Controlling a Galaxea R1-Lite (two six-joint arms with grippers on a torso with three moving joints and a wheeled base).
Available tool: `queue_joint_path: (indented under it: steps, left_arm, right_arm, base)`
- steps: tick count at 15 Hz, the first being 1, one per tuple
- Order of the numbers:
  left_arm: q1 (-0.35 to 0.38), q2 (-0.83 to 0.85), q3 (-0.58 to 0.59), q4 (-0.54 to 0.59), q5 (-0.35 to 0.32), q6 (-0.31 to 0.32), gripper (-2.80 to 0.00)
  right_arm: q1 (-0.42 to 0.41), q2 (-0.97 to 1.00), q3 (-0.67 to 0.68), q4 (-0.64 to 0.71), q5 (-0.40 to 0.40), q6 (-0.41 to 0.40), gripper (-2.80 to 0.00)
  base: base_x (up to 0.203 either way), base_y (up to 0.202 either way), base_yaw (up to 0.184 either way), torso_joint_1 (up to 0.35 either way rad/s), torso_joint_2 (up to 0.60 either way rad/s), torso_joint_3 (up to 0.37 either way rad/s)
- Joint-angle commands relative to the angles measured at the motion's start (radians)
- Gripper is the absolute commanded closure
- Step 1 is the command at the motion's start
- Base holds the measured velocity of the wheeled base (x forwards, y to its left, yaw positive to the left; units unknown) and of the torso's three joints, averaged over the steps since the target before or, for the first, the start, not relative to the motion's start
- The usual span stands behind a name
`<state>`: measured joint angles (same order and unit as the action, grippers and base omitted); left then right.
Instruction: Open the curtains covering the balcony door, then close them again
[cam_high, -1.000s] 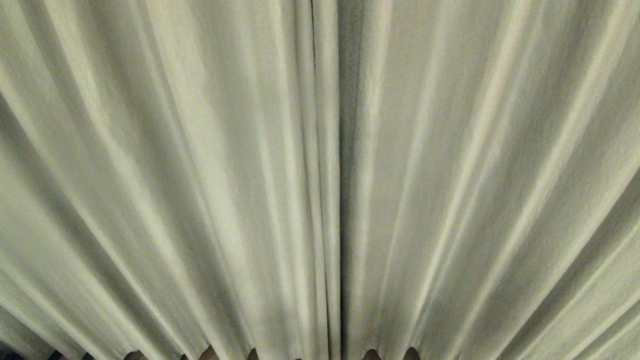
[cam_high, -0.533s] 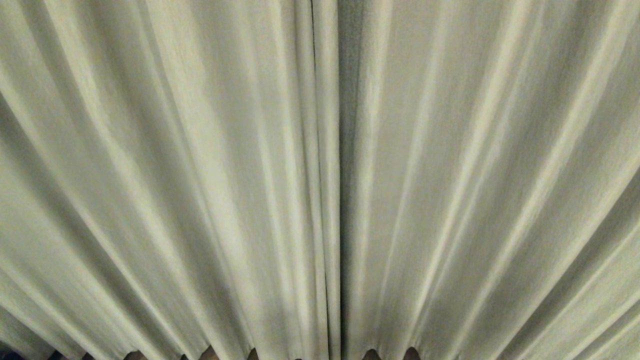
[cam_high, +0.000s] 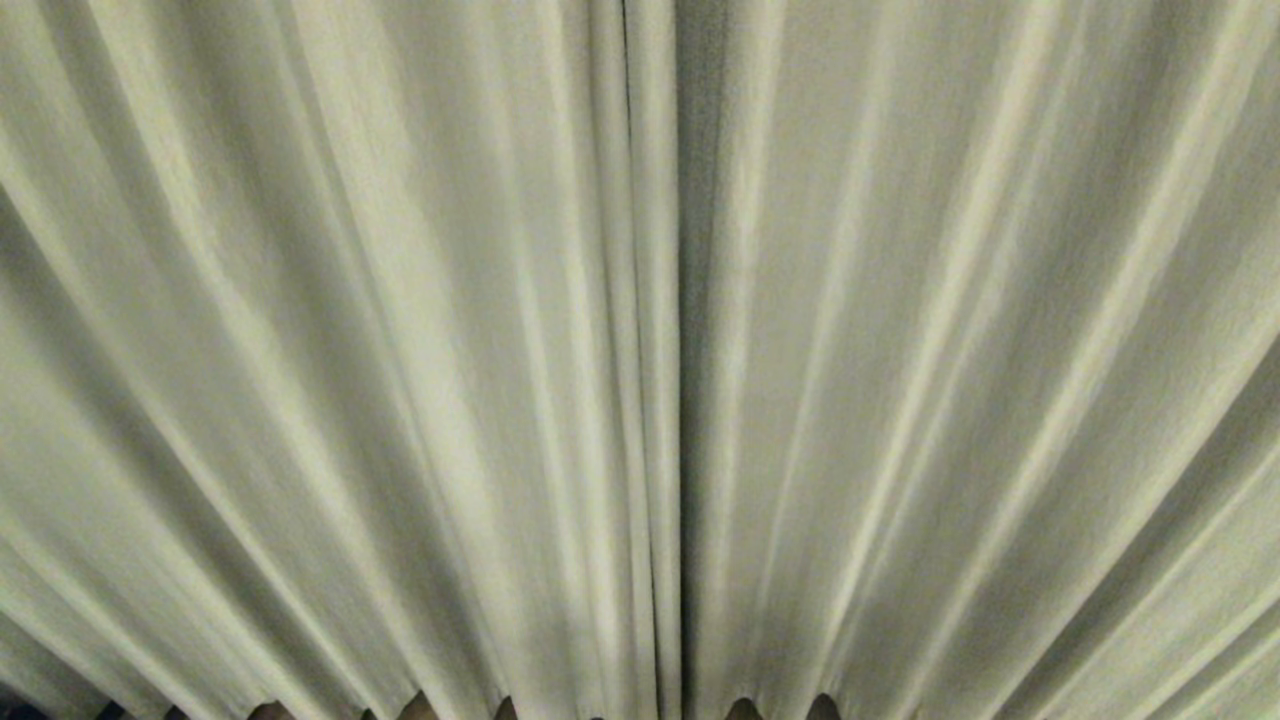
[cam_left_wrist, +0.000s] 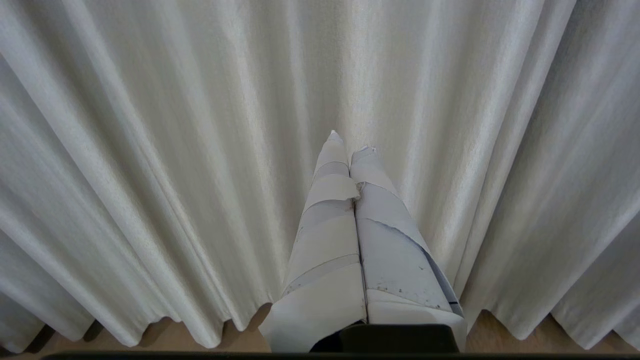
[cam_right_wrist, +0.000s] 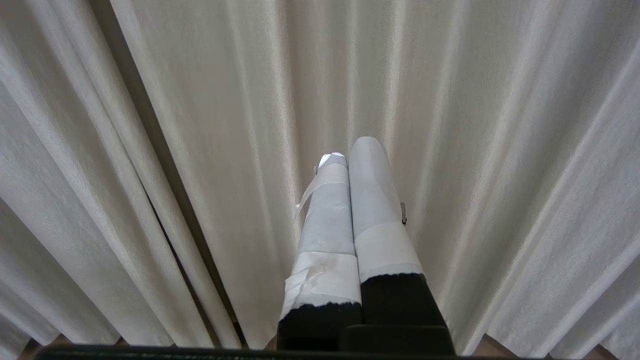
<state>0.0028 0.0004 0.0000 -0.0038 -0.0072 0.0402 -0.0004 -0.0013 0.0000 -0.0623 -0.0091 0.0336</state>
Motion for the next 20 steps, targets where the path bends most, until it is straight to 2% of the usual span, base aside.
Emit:
queue_joint_path:
  steps: [1,20]
  left_arm:
    - [0.0,0.0,0.0,0.0,0.0,0.0,0.0]
    - [0.0,0.0,0.0,-0.001,0.001,0.0,0.0]
  right_arm:
    - [0.0,0.001,0.0,-0.001,0.0,0.0,0.0]
    - [0.0,0.001,0.0,-0.001,0.0,0.0,0.0]
  base:
    - [0.0,0.0,0.0,0.0,0.0,0.0]
    - [0.0,0.0,0.0,0.0,0.0,0.0]
